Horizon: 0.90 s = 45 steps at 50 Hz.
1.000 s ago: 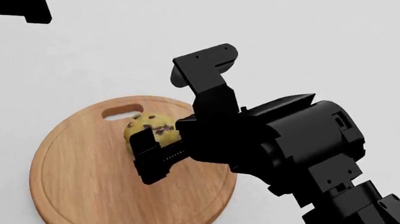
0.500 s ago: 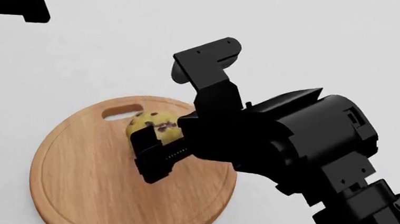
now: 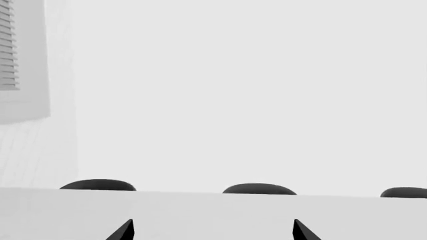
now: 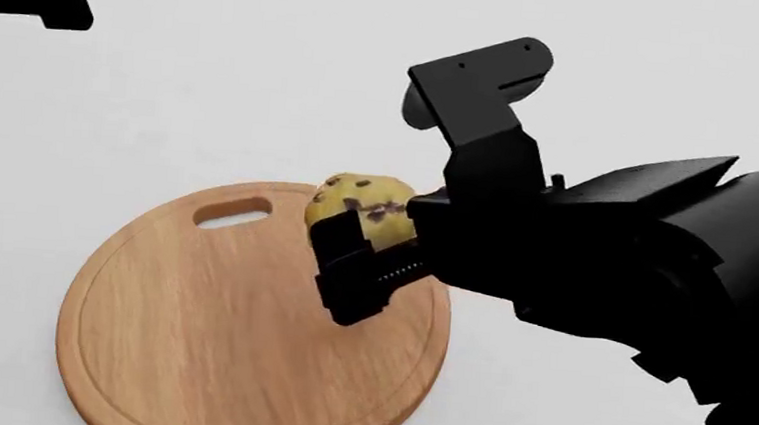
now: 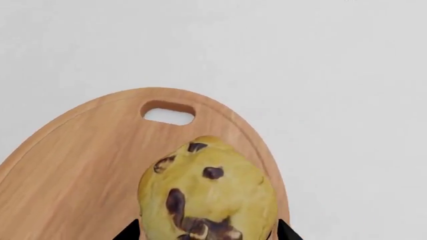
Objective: Clear the non-vegetable object off the cutting board and place the vegetables onto it.
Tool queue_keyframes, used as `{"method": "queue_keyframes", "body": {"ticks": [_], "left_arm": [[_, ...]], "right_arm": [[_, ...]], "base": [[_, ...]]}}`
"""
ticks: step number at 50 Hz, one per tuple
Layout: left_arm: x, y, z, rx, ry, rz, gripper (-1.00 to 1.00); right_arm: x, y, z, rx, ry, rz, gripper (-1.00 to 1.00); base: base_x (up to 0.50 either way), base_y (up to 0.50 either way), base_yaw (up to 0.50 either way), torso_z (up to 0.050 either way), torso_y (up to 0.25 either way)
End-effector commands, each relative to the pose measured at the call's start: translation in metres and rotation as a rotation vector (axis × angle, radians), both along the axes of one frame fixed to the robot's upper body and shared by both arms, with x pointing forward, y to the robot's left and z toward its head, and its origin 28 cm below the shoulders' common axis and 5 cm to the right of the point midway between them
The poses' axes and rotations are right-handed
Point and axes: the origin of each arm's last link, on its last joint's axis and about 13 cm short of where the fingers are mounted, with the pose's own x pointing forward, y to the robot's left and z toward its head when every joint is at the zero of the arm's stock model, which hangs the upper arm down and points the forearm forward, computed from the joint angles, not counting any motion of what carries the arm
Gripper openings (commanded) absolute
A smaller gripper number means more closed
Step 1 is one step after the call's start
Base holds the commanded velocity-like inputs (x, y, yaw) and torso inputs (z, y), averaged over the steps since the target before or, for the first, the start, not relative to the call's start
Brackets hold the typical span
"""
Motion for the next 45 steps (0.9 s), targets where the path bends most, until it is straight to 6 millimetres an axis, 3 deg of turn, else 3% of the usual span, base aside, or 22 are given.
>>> {"method": "queue_keyframes", "body": {"ticks": [1, 16, 45], "left_arm": [[-0.002, 0.000, 0.003, -0.004, -0.006, -0.004, 1.00], [-0.002, -0.001, 0.004, -0.007, -0.007, -0.006, 1.00], [-0.004, -0.002, 0.006, -0.005, -0.013, -0.009, 1.00]], "right_arm": [[-0.022, -0.025, 0.008, 0.012, -0.047, -0.099, -1.00], [-0.058, -0.059, 0.009, -0.009, -0.066, -0.257, -1.00], [-0.101, -0.105, 0.007, -0.031, -0.058, -0.490, -1.00]], "base": [[0.00, 0.00, 0.00, 0.000, 0.000], [0.00, 0.00, 0.00, 0.000, 0.000], [0.00, 0.00, 0.00, 0.000, 0.000]]}}
